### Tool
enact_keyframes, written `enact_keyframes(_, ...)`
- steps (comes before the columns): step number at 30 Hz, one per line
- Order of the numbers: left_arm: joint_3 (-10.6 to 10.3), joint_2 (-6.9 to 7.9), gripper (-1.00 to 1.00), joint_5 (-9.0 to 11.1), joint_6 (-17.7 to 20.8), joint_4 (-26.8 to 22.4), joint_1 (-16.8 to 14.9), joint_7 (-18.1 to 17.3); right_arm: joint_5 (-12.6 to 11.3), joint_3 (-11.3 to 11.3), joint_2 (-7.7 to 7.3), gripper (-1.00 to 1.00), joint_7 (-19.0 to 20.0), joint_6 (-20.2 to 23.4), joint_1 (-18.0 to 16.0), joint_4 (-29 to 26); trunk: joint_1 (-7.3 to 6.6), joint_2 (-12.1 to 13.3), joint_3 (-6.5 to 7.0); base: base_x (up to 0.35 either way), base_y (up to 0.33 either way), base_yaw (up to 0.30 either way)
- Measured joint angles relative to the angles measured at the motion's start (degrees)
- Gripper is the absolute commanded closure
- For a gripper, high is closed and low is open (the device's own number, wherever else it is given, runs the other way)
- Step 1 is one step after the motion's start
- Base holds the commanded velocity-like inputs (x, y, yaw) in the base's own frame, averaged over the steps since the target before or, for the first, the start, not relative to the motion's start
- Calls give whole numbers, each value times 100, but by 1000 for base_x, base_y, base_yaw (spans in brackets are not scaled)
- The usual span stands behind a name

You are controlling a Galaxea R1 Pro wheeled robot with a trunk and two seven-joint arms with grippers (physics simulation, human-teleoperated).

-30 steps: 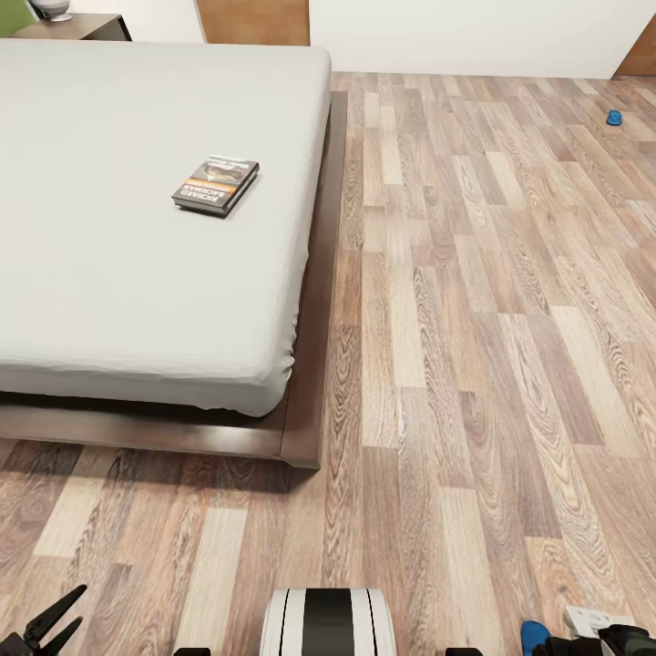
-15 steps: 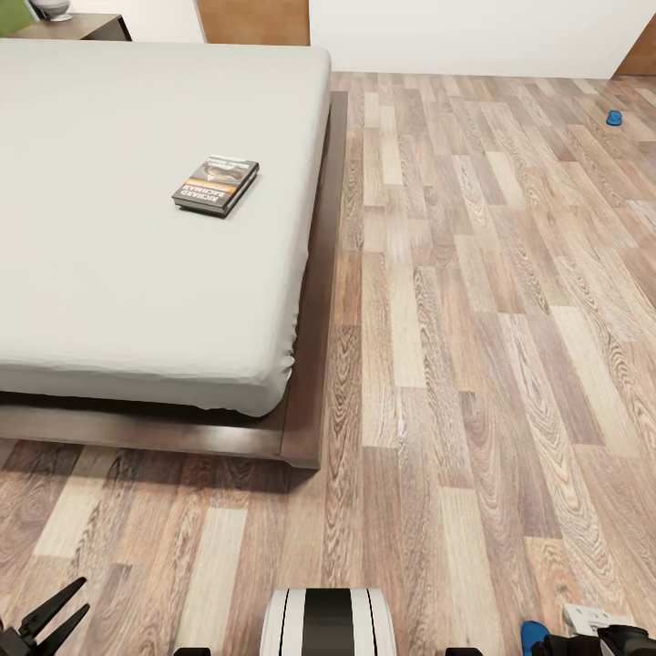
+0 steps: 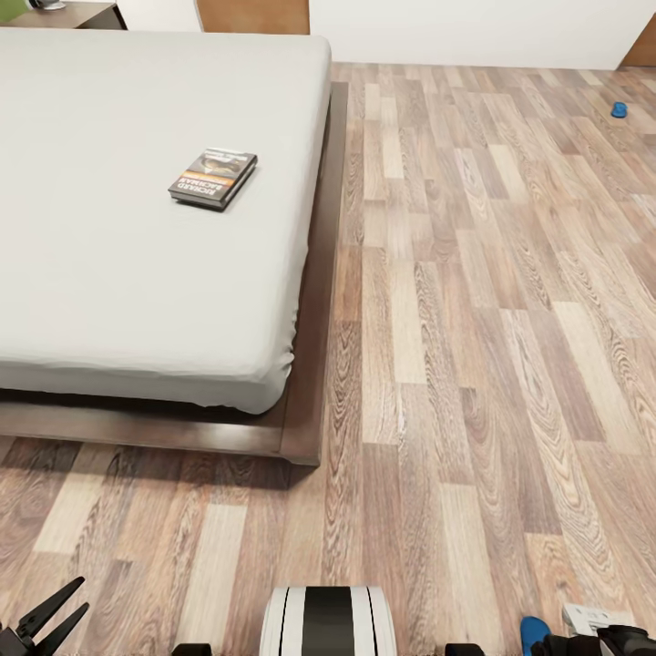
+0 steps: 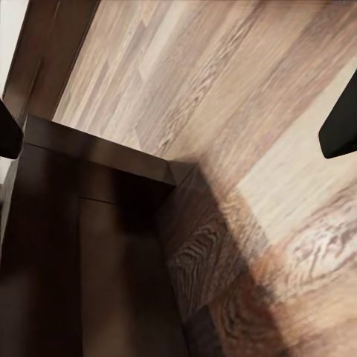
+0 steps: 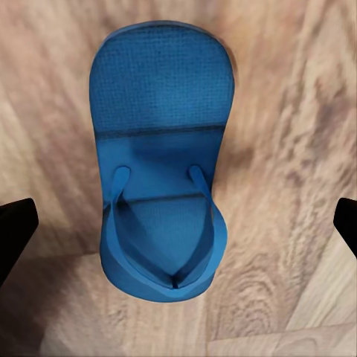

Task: In the bedroom, move the book from the bed onto either nightstand, and place the two sandals side by side next to the bed.

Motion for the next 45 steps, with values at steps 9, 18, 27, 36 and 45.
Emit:
enact_keyframes(9, 0, 2, -100, -6, 1, 0, 0, -4, -6, 0, 2, -100, -2, 4, 0, 0, 23, -12, -199, 0, 0, 0)
enact_keyframes(18, 0, 2, -100, -7, 1, 0, 0, -5, -7, 0, 4, -100, -4, 7, -2, 0, 46, -24, -399, 0, 0, 0)
enact_keyframes(27, -5, 2, -100, -7, 2, 0, 0, -5, -7, 7, 3, -100, -1, 6, -3, 0, 56, -30, -488, 0, 0, 0)
enact_keyframes(36, -8, -2, -100, -7, 2, 0, 3, -5, -18, 8, 3, -100, -1, -94, -20, -8, 56, -30, -488, 0, 0, 0)
enact_keyframes(45, -8, -1, -100, -6, 2, 0, 15, -5, -22, 8, 9, -100, 2, -327, -45, -9, 56, -30, -488, 0, 0, 0)
